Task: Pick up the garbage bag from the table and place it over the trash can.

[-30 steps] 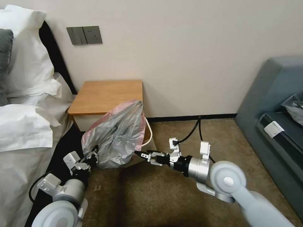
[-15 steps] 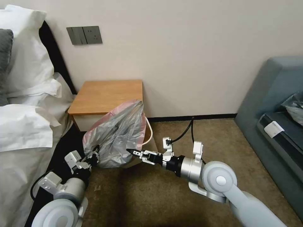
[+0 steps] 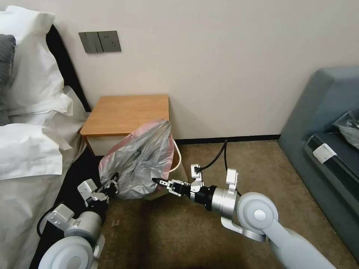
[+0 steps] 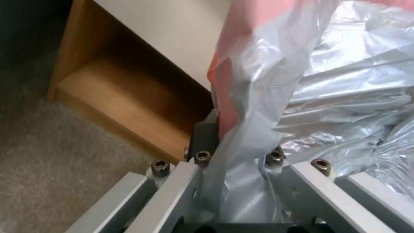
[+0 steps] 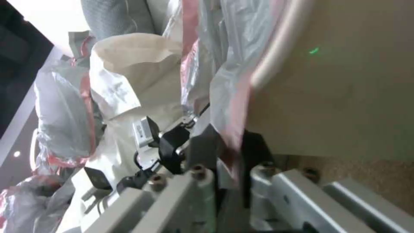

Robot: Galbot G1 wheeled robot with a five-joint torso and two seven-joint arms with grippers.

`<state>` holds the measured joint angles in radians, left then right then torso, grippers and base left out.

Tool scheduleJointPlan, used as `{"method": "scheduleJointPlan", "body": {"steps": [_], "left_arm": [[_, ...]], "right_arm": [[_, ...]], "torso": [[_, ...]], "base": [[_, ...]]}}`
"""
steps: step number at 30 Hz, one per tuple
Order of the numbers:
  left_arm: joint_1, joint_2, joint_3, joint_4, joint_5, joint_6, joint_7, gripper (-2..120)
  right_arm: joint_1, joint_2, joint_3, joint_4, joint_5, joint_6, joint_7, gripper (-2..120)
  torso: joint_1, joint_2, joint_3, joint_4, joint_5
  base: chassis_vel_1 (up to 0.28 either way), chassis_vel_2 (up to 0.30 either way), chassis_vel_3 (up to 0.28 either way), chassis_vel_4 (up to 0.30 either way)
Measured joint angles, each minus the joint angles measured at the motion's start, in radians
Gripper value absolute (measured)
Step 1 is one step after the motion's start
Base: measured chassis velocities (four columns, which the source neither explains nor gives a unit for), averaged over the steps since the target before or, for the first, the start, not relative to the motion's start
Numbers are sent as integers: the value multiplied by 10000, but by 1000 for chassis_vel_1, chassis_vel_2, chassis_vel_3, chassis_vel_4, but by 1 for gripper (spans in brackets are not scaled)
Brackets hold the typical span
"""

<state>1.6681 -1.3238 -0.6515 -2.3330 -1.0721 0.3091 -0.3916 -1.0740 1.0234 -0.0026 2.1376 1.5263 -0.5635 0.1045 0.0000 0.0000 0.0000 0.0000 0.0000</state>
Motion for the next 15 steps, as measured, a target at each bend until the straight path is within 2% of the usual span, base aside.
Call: {"method": "scheduleJointPlan", "body": {"steps": [1,15], "left_arm": [[13,-5,2,-3,7,0,2,7],[-2,-79,18,93,23,-3,-9,7]], "right_arm": [[-3,-4,7,31,3,-1,-11,0],[-186,-139,123,717,-87,43,-117,0]], "torso": [[0,0,0,0,0],[0,0,0,0,0]], "base": [[0,0,0,0],[0,0,0,0]]}}
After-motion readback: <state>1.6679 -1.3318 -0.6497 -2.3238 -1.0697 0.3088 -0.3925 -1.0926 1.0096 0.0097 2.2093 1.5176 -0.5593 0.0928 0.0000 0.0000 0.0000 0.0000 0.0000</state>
